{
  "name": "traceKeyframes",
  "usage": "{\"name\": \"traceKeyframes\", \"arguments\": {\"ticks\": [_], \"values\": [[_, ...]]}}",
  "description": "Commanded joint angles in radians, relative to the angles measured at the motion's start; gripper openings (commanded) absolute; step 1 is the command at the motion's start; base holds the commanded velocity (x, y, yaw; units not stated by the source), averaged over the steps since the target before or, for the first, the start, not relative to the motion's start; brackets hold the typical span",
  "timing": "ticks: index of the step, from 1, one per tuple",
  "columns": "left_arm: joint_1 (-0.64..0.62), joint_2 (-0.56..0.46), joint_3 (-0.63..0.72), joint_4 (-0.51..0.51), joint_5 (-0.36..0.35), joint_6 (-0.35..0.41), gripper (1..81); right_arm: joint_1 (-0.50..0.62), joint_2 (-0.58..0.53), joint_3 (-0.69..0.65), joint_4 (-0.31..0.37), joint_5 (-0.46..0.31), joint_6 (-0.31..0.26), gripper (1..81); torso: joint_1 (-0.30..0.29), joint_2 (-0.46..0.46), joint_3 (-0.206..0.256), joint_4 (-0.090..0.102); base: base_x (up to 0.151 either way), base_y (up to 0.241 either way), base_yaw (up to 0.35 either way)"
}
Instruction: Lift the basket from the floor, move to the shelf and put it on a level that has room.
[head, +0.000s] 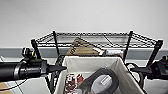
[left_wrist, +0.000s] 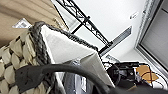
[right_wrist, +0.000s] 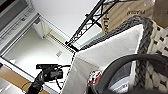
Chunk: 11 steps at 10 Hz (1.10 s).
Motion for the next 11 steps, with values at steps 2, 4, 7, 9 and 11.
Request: {"name": "traceKeyframes", "arguments": {"ticks": [2,4,7,9,11], "values": [[-0.290,0.006,-0.012,0.020,0.015,-0.130,1.0,0.244,0.001,-0.035,0.124,-0.036,-0.001,1.0,0.000,0.000,0.000,0.000,0.000,0.000,0.000],[-0.361,0.018,-0.022,0.020,0.047,-0.183,1.0,0.299,0.002,-0.054,0.161,-0.061,0.008,1.0,0.000,0.000,0.000,0.000,0.000,0.000,0.000],[-0.414,0.035,-0.055,0.018,0.055,-0.228,1.0,0.367,0.025,-0.081,0.159,-0.079,0.064,1.0,0.000,0.000,0.000,0.000,0.000,0.000,0.000],[-0.470,0.038,-0.065,0.018,0.062,-0.259,1.0,0.425,0.041,-0.103,0.159,-0.112,0.102,1.0,0.000,0.000,0.000,0.000,0.000,0.000,0.000],[-0.534,0.044,-0.081,0.018,0.082,-0.306,1.0,0.472,0.048,-0.124,0.159,-0.135,0.133,1.0,0.000,0.000,0.000,0.000,0.000,0.000,0.000]]}}
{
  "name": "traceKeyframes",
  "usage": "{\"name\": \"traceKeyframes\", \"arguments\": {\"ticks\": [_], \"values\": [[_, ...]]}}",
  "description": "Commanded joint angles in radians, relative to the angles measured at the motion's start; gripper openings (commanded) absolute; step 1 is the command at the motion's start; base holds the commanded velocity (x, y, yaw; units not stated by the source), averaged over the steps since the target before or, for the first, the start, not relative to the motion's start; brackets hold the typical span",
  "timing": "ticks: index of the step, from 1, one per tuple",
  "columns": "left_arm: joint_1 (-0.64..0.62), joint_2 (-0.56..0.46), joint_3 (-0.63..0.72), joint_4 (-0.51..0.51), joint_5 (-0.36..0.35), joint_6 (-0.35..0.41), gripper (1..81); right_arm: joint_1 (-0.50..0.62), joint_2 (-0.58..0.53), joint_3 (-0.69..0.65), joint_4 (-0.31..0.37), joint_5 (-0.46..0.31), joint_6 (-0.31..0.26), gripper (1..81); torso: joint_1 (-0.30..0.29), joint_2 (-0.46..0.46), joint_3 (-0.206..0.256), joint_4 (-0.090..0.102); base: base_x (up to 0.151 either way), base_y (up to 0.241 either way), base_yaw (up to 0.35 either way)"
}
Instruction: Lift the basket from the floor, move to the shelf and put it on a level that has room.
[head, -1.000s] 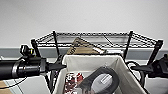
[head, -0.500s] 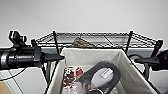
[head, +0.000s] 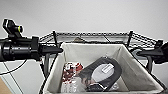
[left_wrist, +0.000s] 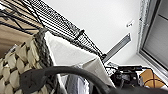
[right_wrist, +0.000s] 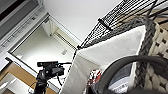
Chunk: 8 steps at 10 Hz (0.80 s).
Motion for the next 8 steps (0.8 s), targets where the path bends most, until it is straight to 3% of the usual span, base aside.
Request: {"name": "traceKeyframes", "arguments": {"ticks": [1,8], "values": [[-0.197,0.036,-0.083,0.027,-0.039,-0.051,1.0,0.185,0.033,-0.066,0.024,-0.006,0.050,1.0,0.000,0.000,0.000,0.000,0.000,0.000,0.000],[-0.326,0.126,-0.175,-0.050,-0.003,-0.052,1.0,0.361,0.128,-0.167,0.008,-0.065,0.173,1.0,0.000,0.000,0.000,0.000,0.000,0.000,0.000]]}}
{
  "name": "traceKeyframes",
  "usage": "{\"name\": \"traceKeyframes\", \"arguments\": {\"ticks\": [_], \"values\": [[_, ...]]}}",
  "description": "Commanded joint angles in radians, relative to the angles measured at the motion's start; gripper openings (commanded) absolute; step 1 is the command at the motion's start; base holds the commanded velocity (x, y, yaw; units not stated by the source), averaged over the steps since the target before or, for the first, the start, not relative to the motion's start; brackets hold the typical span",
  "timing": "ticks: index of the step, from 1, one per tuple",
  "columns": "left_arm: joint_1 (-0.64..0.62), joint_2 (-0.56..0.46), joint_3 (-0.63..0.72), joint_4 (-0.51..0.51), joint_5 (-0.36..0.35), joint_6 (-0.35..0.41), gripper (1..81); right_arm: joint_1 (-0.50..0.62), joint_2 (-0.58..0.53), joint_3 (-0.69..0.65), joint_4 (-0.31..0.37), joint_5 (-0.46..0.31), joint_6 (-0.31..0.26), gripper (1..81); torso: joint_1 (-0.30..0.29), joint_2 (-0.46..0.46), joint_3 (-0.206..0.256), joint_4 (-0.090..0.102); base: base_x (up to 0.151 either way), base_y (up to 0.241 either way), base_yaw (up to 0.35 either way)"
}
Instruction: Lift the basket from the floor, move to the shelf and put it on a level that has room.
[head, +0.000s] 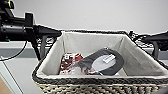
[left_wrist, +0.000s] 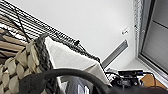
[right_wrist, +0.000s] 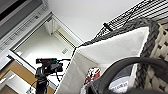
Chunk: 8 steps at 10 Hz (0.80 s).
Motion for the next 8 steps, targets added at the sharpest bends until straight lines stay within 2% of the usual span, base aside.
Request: {"name": "traceKeyframes", "arguments": {"ticks": [1,4,8], "values": [[-0.142,0.063,-0.092,0.008,-0.047,0.014,1.0,0.169,0.075,-0.097,0.011,0.033,0.034,1.0,0.000,0.000,0.000,0.000,0.000,0.000,0.000],[-0.157,0.106,-0.135,0.007,-0.039,0.014,1.0,0.207,0.092,-0.152,0.012,-0.007,0.037,1.0,0.000,0.000,0.000,0.000,0.000,0.000,0.000],[-0.214,0.195,-0.207,-0.021,-0.027,0.014,1.0,0.301,0.117,-0.244,0.011,-0.076,0.072,1.0,0.000,0.000,0.000,0.000,0.000,0.000,0.000]]}}
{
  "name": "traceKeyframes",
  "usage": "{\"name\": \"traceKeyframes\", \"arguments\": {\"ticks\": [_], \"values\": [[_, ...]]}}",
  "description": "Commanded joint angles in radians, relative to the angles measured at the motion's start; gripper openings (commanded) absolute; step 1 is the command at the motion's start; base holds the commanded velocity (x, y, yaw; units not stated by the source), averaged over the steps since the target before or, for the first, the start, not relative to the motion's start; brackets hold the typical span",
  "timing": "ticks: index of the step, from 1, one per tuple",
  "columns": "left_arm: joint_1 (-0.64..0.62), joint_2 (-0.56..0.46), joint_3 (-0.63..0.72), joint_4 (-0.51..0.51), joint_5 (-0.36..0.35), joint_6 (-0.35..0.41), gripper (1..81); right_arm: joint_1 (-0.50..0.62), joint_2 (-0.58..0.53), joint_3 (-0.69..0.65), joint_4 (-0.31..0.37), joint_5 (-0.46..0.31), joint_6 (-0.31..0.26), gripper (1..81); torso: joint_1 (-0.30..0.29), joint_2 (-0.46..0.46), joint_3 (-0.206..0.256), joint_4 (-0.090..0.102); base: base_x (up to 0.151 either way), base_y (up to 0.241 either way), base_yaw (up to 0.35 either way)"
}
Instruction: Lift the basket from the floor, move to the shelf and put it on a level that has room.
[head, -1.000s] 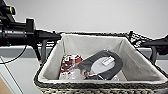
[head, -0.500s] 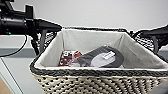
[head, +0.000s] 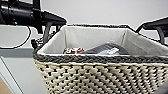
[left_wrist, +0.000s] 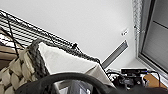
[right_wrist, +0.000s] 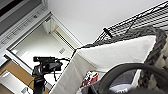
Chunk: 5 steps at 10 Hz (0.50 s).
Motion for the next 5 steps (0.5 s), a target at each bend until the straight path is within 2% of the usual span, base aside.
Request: {"name": "traceKeyframes", "arguments": {"ticks": [1,5], "values": [[-0.146,0.065,-0.094,0.027,-0.055,0.024,1.0,0.182,0.057,-0.123,0.008,0.033,0.002,1.0,0.000,0.000,0.000,0.000,0.000,0.000,0.000],[-0.174,0.114,-0.157,0.022,-0.055,0.023,1.0,0.219,0.100,-0.213,0.007,0.012,0.002,1.0,0.000,0.000,0.000,0.000,0.000,0.000,0.000]]}}
